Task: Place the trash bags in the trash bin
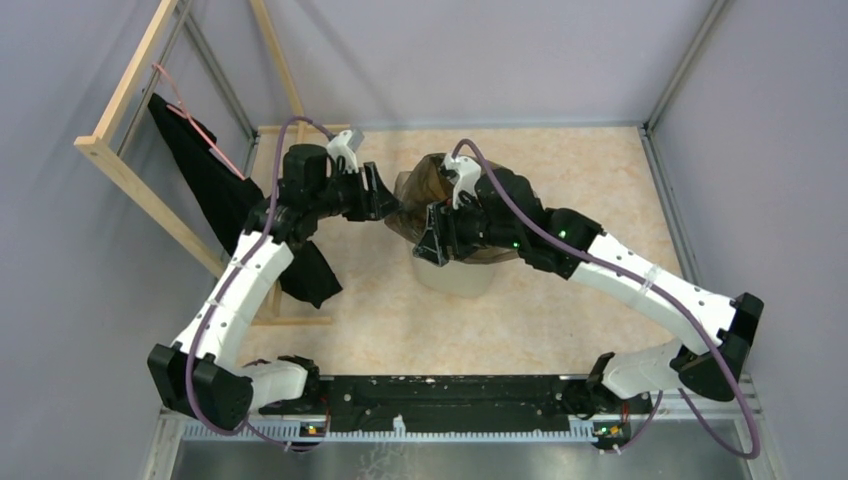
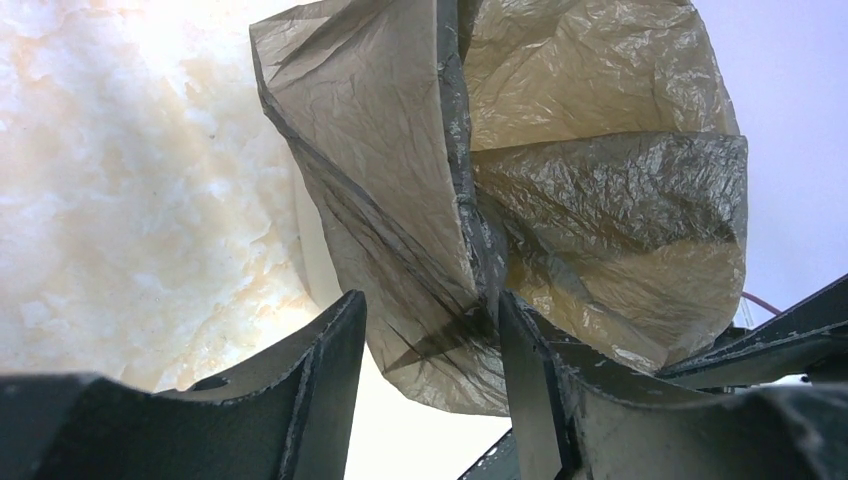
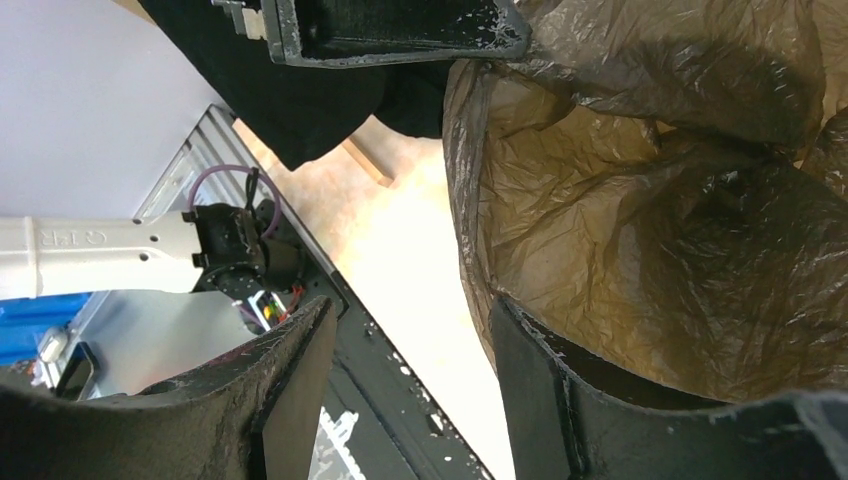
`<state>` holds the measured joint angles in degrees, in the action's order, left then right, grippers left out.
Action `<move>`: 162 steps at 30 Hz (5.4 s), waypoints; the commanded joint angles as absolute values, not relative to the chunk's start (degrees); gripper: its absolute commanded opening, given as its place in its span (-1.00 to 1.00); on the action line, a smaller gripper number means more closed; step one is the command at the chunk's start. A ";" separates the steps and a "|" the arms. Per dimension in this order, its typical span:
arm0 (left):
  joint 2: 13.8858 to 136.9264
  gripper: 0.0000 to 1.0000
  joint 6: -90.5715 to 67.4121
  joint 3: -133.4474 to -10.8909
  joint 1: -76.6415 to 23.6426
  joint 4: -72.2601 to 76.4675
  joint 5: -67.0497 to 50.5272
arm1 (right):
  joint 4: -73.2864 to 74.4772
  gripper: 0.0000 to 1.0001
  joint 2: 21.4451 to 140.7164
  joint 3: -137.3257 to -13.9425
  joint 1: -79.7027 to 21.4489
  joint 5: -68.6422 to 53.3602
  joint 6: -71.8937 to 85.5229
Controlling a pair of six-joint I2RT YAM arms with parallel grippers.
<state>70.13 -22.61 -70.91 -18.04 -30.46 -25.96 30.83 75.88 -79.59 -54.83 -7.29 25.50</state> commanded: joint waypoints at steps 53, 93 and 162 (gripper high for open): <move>73.19 -0.54 -26.94 -67.12 -17.58 -22.09 -27.69 | 29.18 0.02 48.72 -60.15 -47.80 14.19 25.07; 65.02 -0.18 -20.93 -67.27 -16.01 -37.10 -16.78 | -7.55 -0.74 57.48 -35.06 -4.22 -37.54 42.28; 77.85 -1.00 -27.34 -54.82 -17.05 -18.62 -21.61 | 12.80 -0.09 72.93 -42.60 -8.78 -19.12 23.20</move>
